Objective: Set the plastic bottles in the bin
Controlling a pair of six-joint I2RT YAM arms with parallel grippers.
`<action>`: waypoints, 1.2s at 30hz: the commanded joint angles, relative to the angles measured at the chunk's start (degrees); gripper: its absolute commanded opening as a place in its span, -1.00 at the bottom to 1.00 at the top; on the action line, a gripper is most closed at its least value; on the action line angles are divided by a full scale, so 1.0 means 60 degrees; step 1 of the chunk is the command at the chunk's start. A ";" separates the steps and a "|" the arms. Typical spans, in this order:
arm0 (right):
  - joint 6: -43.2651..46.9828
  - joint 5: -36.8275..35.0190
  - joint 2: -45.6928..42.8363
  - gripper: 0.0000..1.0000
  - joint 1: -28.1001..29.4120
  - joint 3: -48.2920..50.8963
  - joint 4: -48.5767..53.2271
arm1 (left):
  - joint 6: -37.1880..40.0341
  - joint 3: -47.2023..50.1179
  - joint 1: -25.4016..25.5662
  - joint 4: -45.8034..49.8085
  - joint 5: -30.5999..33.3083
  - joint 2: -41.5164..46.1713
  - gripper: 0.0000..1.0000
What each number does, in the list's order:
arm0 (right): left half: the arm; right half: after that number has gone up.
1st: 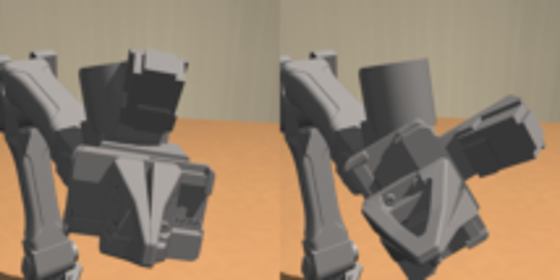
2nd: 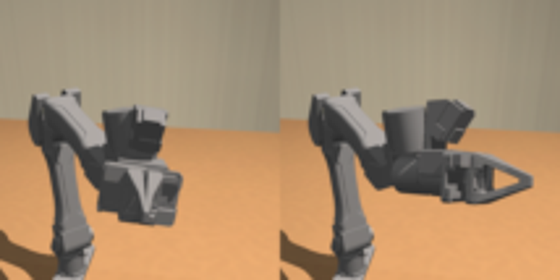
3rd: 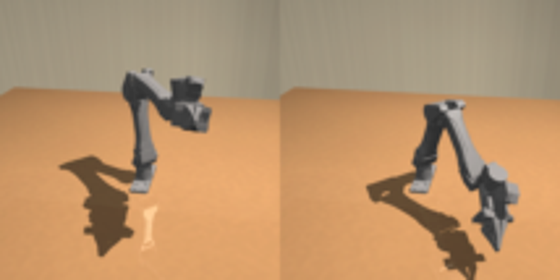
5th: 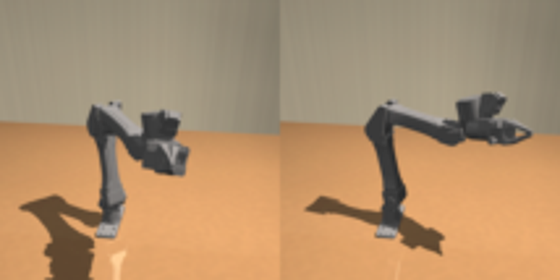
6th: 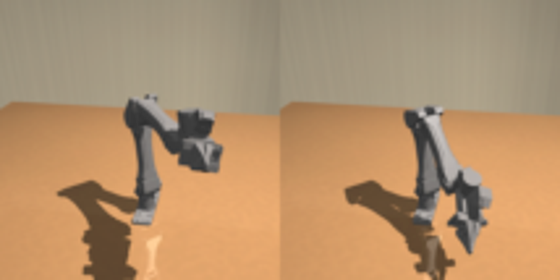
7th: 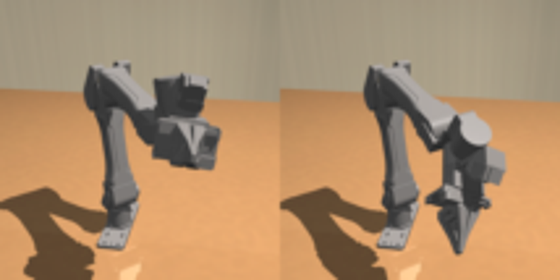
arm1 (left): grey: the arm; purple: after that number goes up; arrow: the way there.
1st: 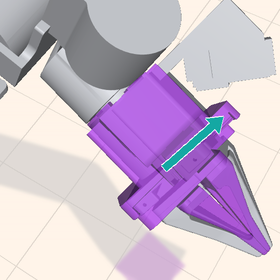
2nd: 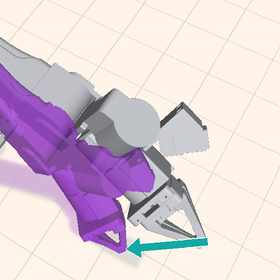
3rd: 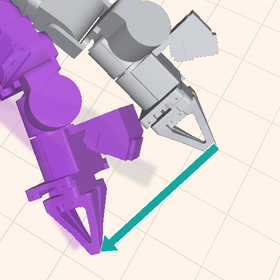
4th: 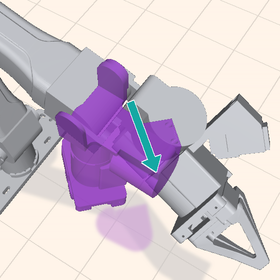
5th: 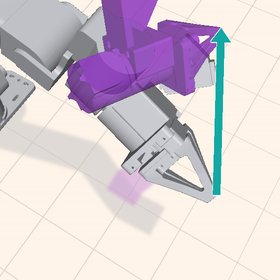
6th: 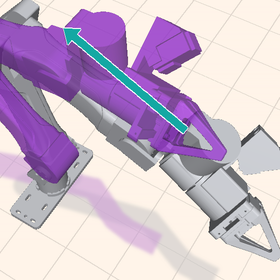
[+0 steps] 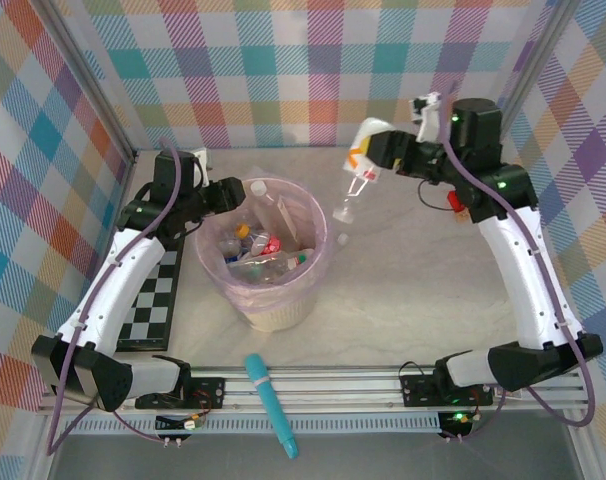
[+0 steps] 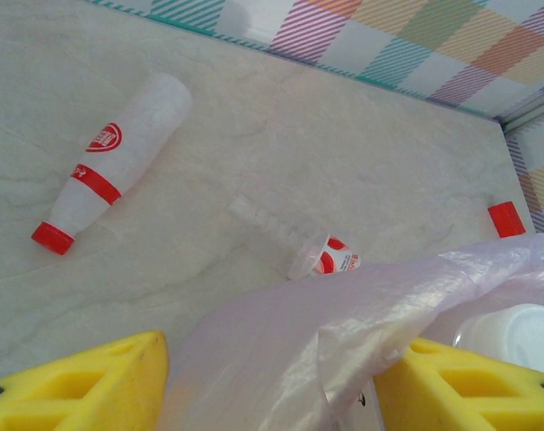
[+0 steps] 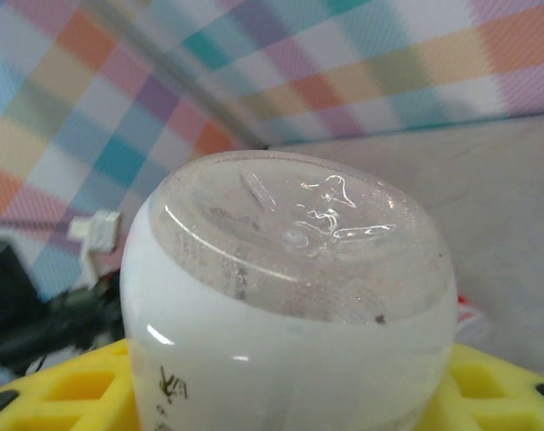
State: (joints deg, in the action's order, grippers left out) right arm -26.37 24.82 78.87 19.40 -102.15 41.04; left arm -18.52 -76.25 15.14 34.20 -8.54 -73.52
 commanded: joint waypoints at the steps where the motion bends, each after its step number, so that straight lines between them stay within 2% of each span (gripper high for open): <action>1: 0.0404 0.0353 0.0373 -0.05 0.0893 -0.0260 0.0536 | -0.0270 0.0094 0.0143 -0.0244 0.0151 -0.0082 0.21; 9: 0.0847 -0.0181 0.1320 -0.04 0.2907 -0.0747 0.0678 | -0.0410 0.0190 0.0289 -0.0581 0.0178 -0.0220 0.19; 17: 0.1250 -0.1587 0.2835 0.04 0.3583 -0.1332 0.1420 | -0.0415 0.0110 0.0359 -0.0578 0.0261 -0.0229 0.18; 19: 0.1197 -0.2104 0.2951 0.20 0.3623 -0.1384 0.1665 | -0.0372 0.0095 0.0363 -0.0519 0.0319 -0.0201 0.17; 23: 0.1012 -0.2337 0.2903 0.73 0.3633 -0.1302 0.1840 | -0.0274 0.0062 0.0365 -0.0462 0.0351 -0.0214 0.17; 26: 0.1095 -0.2442 0.2753 0.86 0.3635 -0.1586 0.1980 | -0.0240 0.0045 0.0363 -0.0481 0.0353 -0.0269 0.17; 32: 0.1861 -0.3429 0.2713 0.88 0.3652 -0.2750 0.2551 | -0.0196 0.0008 0.0363 -0.0492 0.0324 -0.0307 0.16; 36: 0.2255 -0.3616 0.3330 0.75 0.3677 -0.3772 0.3017 | -0.0167 0.0022 0.0363 -0.0476 0.0313 -0.0298 0.16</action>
State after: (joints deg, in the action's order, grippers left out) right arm -15.84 5.52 97.27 41.58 -120.84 56.01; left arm -19.11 -76.23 17.17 30.87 -6.76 -74.32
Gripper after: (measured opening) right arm 0.879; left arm 0.583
